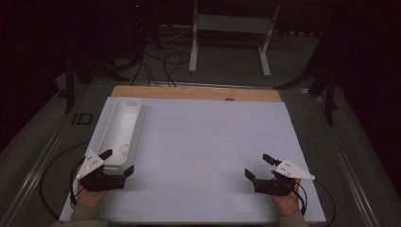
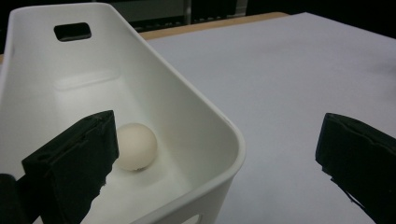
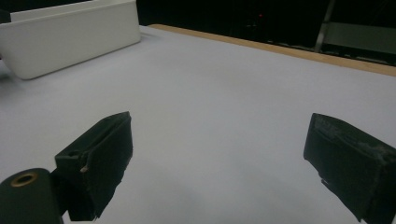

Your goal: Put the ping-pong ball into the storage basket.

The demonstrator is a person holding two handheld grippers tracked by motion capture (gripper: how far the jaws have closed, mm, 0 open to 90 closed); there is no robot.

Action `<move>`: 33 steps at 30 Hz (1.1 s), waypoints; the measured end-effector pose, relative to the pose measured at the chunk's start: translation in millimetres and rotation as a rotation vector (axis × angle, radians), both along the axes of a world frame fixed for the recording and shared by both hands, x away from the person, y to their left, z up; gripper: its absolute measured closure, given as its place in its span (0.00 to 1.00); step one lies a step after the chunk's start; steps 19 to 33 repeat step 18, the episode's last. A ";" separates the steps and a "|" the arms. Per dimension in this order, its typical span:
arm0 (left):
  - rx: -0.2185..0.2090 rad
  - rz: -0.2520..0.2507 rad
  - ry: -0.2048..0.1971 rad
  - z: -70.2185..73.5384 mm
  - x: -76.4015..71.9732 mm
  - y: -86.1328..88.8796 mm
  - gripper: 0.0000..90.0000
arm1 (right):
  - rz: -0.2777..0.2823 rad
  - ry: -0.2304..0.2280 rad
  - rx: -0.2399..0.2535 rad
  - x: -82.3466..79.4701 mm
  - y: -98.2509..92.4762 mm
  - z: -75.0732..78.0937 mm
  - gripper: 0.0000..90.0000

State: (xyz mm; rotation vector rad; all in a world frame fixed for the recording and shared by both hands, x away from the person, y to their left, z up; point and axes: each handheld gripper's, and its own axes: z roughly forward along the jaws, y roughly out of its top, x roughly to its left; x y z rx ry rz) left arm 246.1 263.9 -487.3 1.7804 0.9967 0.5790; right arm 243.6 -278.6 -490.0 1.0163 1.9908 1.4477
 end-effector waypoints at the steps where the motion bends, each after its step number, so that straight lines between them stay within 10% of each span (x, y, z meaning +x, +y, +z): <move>1: 0.000 -0.003 0.002 -0.5 0.3 -0.4 0.00 | -0.002 -0.002 0.000 -0.1 -0.1 0.0 0.09; 33: -0.024 0.030 -0.032 1.0 -2.7 3.5 0.00 | -0.004 -0.018 -0.004 -2.8 0.4 -1.7 0.09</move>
